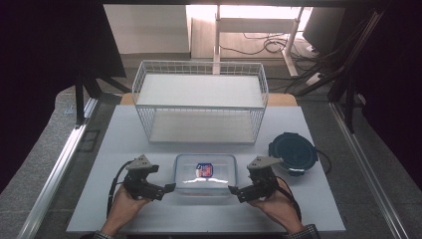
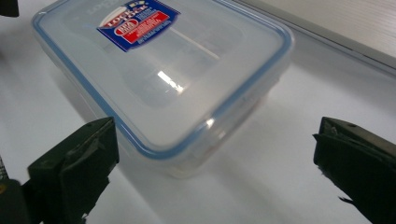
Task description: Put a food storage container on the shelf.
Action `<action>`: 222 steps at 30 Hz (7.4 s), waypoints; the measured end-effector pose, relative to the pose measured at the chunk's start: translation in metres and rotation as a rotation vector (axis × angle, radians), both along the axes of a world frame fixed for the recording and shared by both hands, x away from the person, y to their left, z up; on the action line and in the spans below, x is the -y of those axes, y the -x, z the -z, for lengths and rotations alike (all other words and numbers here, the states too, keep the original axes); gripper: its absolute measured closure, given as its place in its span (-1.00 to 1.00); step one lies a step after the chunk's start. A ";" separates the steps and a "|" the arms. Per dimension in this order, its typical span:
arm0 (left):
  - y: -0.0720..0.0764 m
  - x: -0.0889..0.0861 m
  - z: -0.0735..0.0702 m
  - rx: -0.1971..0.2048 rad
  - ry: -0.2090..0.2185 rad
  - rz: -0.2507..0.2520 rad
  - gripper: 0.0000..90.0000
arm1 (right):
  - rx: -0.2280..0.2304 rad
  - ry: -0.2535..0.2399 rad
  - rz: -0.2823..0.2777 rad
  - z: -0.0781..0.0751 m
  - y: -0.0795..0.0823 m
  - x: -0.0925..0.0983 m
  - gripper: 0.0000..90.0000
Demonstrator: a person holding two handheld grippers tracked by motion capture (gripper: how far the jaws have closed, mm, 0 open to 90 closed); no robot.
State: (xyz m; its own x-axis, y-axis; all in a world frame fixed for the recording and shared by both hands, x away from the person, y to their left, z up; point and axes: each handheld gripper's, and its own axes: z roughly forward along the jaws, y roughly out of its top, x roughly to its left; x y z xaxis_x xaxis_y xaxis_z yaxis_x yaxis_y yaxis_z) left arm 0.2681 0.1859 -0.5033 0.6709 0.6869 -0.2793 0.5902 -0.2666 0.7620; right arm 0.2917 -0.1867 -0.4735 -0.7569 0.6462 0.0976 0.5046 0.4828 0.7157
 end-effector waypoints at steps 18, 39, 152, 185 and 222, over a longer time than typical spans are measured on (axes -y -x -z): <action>-0.046 0.027 0.015 -0.197 0.072 0.166 -1.00 | -0.289 -0.150 -0.019 0.021 -0.046 -0.014 -0.91; -0.006 0.003 0.001 -0.206 0.191 0.062 0.04 | -0.306 -0.257 0.010 0.006 -0.011 0.016 0.11; -0.181 -0.034 -0.176 -0.012 0.305 -0.053 -0.09 | 0.015 -0.337 0.041 -0.178 -0.180 -0.029 0.02; -0.173 -0.032 -0.183 0.062 0.207 -0.148 0.26 | 0.057 -0.278 0.134 -0.176 -0.181 -0.035 0.09; -0.102 -0.012 -0.174 0.214 0.025 -0.001 -0.79 | 0.216 -0.183 -0.009 -0.162 -0.109 -0.024 -0.89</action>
